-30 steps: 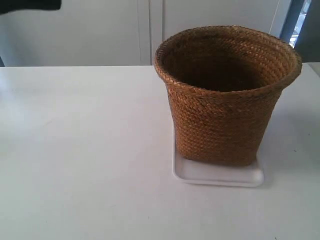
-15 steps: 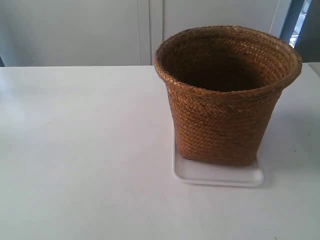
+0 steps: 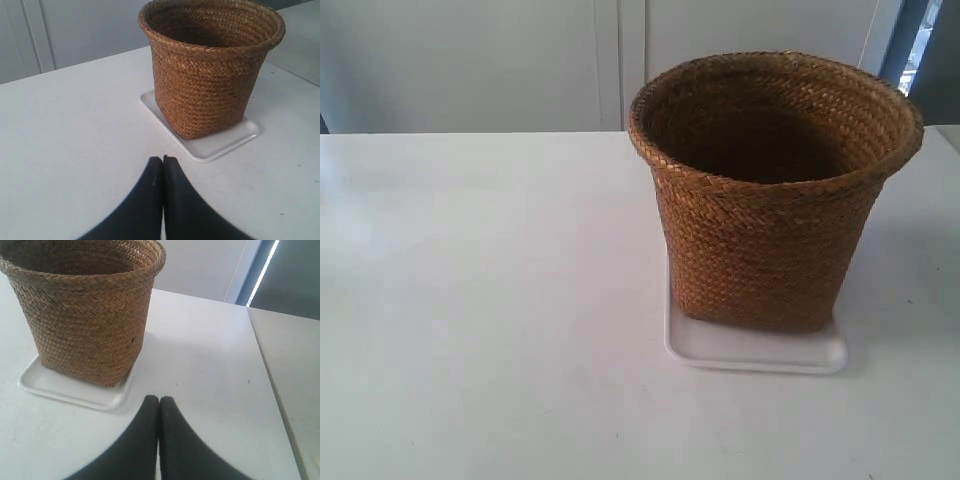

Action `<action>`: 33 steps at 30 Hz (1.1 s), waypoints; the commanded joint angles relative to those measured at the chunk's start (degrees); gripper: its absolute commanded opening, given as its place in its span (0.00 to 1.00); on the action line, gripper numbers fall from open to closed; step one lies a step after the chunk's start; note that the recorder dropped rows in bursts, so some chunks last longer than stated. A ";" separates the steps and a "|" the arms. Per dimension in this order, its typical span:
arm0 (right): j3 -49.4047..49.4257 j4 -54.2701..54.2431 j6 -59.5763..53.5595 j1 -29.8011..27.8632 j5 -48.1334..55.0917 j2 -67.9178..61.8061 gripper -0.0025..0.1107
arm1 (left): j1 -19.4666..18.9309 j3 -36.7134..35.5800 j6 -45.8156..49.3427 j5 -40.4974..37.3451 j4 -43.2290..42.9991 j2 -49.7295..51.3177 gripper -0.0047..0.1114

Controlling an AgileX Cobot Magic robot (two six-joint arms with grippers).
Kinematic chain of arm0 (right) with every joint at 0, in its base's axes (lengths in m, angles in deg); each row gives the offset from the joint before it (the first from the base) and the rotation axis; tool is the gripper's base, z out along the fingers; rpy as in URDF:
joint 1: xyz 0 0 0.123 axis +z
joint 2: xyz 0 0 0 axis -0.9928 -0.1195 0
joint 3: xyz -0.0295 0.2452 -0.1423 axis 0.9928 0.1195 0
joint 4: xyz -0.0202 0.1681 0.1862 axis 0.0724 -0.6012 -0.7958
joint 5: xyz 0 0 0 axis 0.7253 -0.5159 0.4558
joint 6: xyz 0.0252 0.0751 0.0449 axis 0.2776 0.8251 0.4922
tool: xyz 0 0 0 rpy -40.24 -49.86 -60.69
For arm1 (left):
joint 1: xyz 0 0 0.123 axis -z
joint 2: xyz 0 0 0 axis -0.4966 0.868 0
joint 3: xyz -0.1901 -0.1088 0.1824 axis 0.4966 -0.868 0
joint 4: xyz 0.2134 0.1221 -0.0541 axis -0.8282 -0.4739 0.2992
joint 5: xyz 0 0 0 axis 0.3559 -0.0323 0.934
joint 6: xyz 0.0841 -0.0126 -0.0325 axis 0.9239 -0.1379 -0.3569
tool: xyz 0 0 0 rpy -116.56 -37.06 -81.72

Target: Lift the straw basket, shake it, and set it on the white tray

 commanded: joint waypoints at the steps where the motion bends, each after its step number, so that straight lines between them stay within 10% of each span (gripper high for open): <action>1: 0.12 0.17 -0.41 -0.36 -0.29 0.18 0.02 | -0.16 -0.24 0.25 -0.17 0.52 -0.44 0.04; 22: 0.12 0.17 -0.41 -0.36 -0.29 0.18 0.02 | -0.20 -0.24 1.77 1.17 0.22 -8.04 0.04; 33: 0.12 0.17 -0.41 -0.36 -0.29 0.18 0.02 | -8.91 -0.28 1.77 4.53 0.13 -12.94 0.04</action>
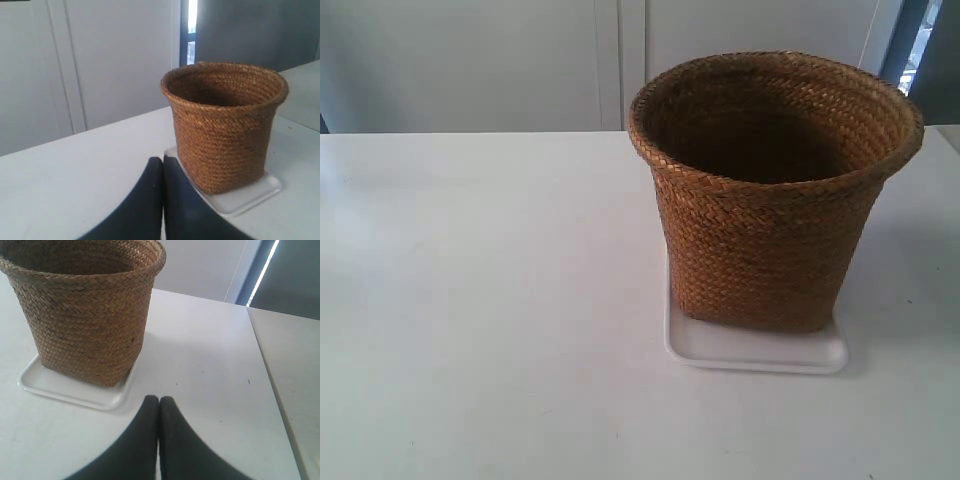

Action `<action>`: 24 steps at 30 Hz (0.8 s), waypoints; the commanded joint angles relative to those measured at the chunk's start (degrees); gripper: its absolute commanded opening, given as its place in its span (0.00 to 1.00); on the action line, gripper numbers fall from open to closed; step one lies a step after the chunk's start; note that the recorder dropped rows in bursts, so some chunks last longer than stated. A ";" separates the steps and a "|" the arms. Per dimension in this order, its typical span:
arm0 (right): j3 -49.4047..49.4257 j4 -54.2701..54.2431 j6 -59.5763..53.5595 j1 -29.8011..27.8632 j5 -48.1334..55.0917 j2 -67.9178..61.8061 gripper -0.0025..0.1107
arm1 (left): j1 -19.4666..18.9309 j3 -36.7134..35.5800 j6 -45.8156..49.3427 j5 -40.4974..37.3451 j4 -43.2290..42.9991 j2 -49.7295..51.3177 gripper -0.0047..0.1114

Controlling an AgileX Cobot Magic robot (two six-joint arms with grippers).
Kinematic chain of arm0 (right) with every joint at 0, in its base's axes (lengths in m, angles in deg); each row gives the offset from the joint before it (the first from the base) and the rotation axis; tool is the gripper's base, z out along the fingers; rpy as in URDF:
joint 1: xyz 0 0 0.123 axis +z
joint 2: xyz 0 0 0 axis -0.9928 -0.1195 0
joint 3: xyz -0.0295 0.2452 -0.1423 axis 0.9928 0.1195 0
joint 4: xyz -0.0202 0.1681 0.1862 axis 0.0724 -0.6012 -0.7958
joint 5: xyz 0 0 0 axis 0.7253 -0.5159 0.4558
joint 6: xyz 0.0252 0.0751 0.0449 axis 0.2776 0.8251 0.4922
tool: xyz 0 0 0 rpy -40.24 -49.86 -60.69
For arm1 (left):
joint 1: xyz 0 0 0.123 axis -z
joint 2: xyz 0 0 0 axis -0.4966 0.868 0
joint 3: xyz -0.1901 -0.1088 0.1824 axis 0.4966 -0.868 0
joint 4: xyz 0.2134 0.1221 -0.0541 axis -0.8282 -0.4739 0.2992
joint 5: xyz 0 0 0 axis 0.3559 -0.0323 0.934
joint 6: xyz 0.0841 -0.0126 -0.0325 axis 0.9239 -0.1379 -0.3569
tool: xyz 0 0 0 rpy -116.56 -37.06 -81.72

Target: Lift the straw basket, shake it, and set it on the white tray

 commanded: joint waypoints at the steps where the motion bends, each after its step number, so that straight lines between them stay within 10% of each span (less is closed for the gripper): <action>1: 0.12 0.17 -0.41 -0.36 -0.31 0.18 0.02 | -5.52 -0.68 0.43 2.45 0.10 -1.43 0.04; 16: 0.12 0.17 -0.41 -0.36 -0.31 0.18 0.02 | -13.37 -31.00 4.65 29.60 0.10 -5.03 0.04; 24: 0.12 0.00 -0.41 -0.36 -0.42 0.18 0.02 | -14.58 -31.07 7.71 17.37 0.10 -8.82 0.04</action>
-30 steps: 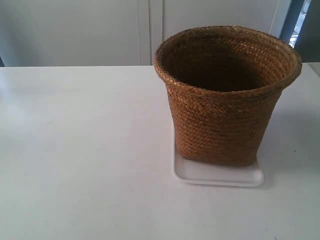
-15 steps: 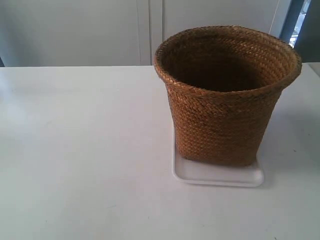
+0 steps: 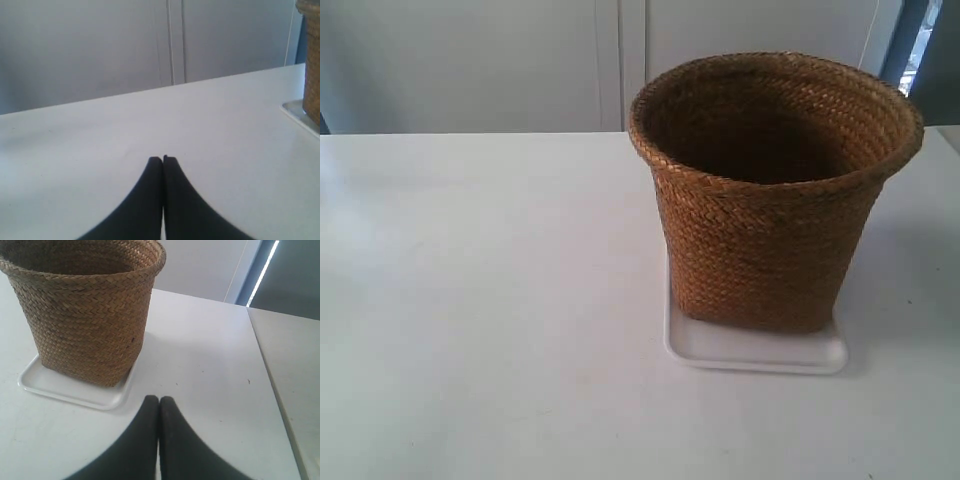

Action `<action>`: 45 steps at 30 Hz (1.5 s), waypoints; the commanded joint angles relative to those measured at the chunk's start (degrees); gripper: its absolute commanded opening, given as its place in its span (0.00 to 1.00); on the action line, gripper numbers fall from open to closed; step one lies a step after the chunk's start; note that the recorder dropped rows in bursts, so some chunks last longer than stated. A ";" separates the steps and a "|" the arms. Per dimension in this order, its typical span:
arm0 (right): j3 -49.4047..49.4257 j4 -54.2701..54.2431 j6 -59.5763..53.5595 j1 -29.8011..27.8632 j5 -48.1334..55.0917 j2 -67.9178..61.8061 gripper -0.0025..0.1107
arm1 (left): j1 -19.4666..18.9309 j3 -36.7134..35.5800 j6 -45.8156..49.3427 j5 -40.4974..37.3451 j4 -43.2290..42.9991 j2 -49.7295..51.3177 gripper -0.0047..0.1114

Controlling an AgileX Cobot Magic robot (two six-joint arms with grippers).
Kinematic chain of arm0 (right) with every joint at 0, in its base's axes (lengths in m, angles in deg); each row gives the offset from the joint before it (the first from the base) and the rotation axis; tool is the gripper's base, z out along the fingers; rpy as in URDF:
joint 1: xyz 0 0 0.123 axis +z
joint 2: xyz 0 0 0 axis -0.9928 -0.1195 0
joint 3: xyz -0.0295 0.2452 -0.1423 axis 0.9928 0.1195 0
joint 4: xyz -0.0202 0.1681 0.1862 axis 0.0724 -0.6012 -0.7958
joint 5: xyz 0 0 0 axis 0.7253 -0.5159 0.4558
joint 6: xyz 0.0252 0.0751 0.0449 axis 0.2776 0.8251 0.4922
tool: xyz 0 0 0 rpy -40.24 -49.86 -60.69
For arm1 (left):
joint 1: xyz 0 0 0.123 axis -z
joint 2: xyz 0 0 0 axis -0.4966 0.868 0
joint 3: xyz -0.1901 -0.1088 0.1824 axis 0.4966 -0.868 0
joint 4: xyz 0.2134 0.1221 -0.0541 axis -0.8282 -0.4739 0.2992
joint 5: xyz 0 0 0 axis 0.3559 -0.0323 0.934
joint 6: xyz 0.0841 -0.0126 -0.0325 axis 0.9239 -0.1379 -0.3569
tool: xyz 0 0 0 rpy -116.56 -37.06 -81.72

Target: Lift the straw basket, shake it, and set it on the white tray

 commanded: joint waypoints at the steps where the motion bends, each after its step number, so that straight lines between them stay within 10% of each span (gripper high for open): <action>1: 0.12 0.00 -0.41 -0.36 -0.52 0.18 0.02 | -1.73 -0.40 1.06 -4.70 0.20 -0.59 0.04; 45: 0.12 0.00 -0.41 -0.36 -0.52 0.18 0.02 | -5.07 -0.40 -0.76 -5.03 0.36 -0.59 0.04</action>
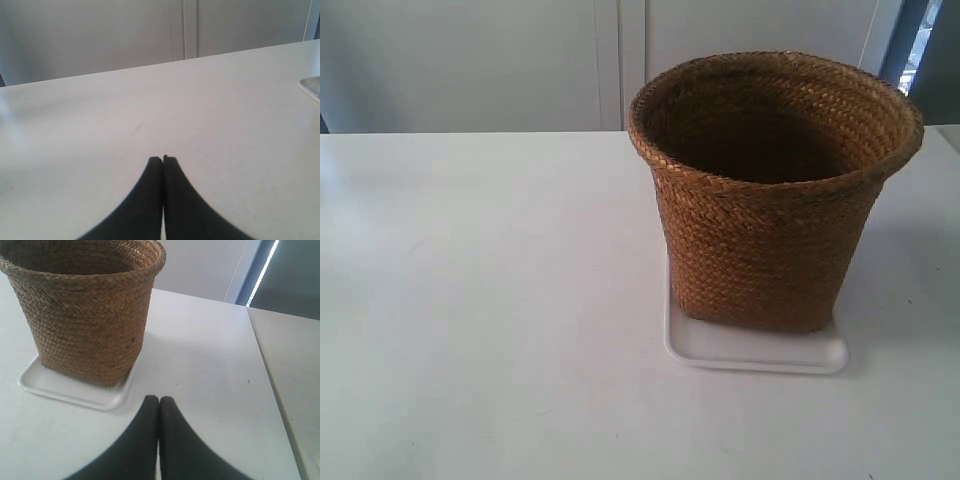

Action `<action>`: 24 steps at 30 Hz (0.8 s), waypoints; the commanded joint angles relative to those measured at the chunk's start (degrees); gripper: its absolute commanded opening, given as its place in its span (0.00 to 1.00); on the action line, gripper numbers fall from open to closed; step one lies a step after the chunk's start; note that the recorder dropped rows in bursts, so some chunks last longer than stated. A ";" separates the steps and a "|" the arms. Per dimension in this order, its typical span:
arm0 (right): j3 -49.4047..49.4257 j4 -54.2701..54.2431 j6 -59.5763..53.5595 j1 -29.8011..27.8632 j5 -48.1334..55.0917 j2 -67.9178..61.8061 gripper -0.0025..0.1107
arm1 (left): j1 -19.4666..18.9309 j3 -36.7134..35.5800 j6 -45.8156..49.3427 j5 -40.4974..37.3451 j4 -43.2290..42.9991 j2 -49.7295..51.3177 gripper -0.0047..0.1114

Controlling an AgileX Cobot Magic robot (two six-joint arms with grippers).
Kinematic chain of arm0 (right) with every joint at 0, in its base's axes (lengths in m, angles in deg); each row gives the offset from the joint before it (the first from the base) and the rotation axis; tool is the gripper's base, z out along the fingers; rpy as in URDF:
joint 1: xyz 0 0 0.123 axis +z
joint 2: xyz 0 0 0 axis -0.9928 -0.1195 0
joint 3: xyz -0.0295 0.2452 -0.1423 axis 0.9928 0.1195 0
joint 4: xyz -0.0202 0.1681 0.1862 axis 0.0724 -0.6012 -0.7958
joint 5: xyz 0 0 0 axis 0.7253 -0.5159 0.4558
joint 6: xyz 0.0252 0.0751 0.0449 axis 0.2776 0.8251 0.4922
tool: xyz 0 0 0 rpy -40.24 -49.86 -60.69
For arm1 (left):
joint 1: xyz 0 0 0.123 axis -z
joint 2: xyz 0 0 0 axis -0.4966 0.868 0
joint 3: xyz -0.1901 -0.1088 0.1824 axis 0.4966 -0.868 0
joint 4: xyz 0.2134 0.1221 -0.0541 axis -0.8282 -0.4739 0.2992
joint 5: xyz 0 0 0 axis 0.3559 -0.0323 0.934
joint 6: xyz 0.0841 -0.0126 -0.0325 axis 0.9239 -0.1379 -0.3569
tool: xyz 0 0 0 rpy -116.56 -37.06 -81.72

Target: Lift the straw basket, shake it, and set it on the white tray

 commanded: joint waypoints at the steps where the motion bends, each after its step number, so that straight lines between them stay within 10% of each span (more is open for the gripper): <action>1: 0.12 0.00 -0.41 -0.36 -0.52 0.18 0.02 | -0.04 -0.28 -0.53 -0.08 0.36 -0.23 0.04; 7: 0.36 0.88 -1.06 -0.36 -2.40 0.18 0.02 | -0.04 -0.28 -0.53 -0.08 0.36 -0.23 0.04; 14: 11.74 1.91 -1.03 -0.36 -45.75 0.18 0.02 | -0.04 -0.28 -0.53 -0.08 0.36 -0.23 0.04; 24: 33.65 1.08 2.51 -0.36 -65.47 -1.25 0.02 | -0.04 -0.28 -0.53 -0.08 0.36 -0.23 0.04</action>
